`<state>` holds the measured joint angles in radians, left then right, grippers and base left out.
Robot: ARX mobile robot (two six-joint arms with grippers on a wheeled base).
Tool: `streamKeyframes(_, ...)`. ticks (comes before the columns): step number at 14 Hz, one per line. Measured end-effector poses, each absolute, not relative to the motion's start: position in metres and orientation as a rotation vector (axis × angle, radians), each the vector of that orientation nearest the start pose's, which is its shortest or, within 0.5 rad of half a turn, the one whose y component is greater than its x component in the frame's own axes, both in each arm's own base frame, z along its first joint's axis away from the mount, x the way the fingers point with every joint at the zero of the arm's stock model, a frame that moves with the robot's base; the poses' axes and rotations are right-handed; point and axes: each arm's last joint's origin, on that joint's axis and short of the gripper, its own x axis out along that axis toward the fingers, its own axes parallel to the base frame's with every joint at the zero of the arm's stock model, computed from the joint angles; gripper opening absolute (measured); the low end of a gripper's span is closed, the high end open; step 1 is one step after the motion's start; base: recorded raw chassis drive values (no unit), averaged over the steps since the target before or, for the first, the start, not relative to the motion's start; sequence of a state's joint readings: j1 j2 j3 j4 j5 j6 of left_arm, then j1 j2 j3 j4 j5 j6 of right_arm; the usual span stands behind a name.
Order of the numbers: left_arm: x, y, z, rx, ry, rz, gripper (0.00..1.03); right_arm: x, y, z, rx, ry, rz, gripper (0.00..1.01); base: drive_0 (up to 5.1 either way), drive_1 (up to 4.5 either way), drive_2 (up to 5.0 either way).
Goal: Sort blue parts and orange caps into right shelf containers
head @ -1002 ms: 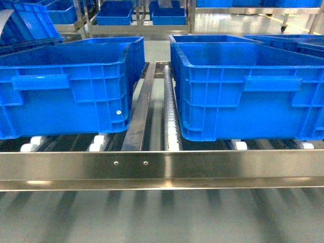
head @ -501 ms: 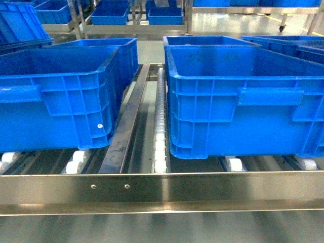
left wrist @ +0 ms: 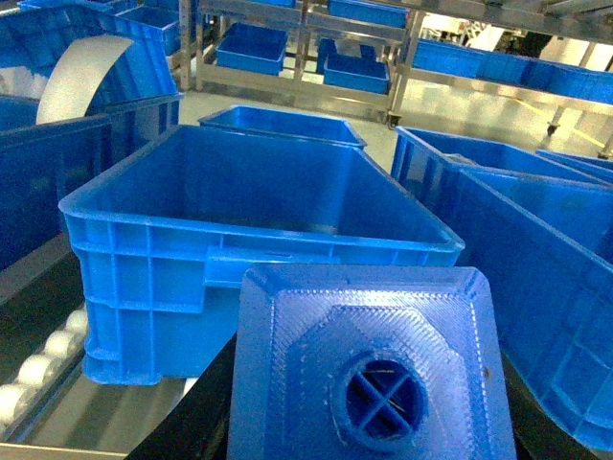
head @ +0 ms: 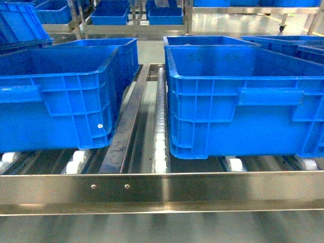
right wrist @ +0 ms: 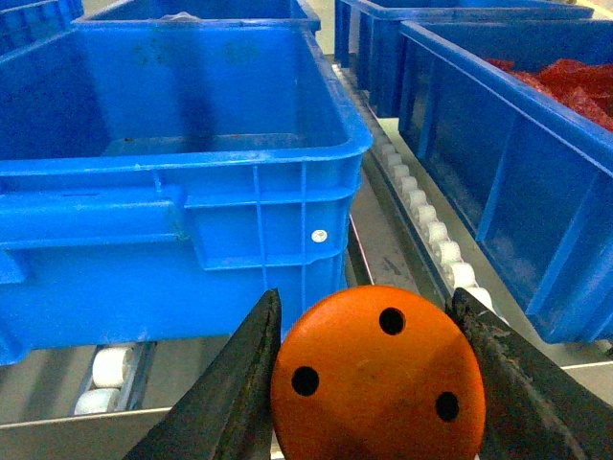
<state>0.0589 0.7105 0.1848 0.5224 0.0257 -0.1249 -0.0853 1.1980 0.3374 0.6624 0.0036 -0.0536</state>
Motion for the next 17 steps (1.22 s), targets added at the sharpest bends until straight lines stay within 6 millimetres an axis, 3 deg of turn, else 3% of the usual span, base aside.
streamKeyframes(17,0.1584,0.0086,0.2043,-0.125,0.001,0.033,0.44,0.2231,-0.0192,0.1837,-0.045,0.200,-0.083,0.44,0.0,0.00,0.0)
